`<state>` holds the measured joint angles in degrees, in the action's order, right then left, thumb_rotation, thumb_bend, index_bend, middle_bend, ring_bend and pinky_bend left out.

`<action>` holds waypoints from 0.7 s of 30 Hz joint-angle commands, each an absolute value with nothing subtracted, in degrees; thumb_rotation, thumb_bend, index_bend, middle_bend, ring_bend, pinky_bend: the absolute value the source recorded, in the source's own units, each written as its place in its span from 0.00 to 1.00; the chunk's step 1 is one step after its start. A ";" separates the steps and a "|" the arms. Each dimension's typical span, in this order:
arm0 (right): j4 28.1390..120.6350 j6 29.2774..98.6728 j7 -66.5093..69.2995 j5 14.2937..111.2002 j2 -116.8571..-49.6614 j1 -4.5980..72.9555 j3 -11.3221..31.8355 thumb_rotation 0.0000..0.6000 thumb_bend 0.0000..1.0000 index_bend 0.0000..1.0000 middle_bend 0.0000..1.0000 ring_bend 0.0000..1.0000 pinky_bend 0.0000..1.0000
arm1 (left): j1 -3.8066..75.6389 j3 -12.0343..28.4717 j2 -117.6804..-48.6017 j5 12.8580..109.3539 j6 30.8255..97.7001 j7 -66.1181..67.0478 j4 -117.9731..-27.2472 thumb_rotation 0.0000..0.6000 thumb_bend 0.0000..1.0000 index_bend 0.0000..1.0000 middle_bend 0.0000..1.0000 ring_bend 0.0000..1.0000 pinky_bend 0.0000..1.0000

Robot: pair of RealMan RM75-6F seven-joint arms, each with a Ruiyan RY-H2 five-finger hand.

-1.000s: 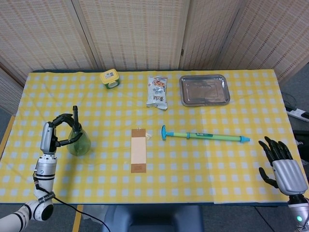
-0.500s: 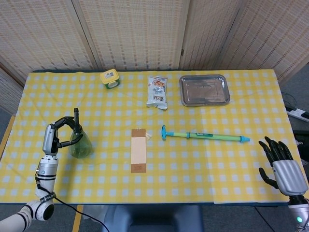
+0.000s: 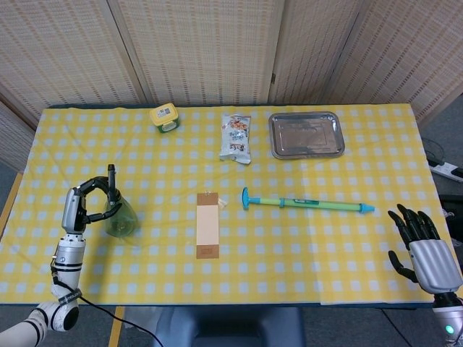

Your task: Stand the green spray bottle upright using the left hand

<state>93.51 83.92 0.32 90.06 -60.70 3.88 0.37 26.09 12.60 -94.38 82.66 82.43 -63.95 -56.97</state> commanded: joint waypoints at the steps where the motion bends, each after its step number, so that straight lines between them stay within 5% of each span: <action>1: 93.55 84.12 0.26 90.17 -60.71 3.79 0.35 1.00 0.45 0.00 0.00 0.00 0.00 | 25.74 12.48 -94.50 82.64 82.47 -64.59 -56.58 1.00 0.54 0.61 0.82 0.58 0.31; 14: 93.55 84.50 -0.08 90.54 -60.84 3.63 0.28 1.00 0.45 0.00 0.00 0.00 0.00 | 23.92 12.48 -94.04 82.87 83.41 -71.38 -55.26 1.00 0.53 0.56 0.81 0.52 0.27; 21: 93.43 84.79 -0.94 90.53 -61.09 3.55 0.41 1.00 0.45 0.00 0.00 0.00 0.00 | 23.60 11.50 -93.51 84.00 83.26 -73.41 -54.60 1.00 0.32 0.45 0.70 0.40 0.13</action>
<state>93.46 84.68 -0.78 90.51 -61.03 3.59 0.38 23.67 11.49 -93.55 84.05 83.33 -73.36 -54.68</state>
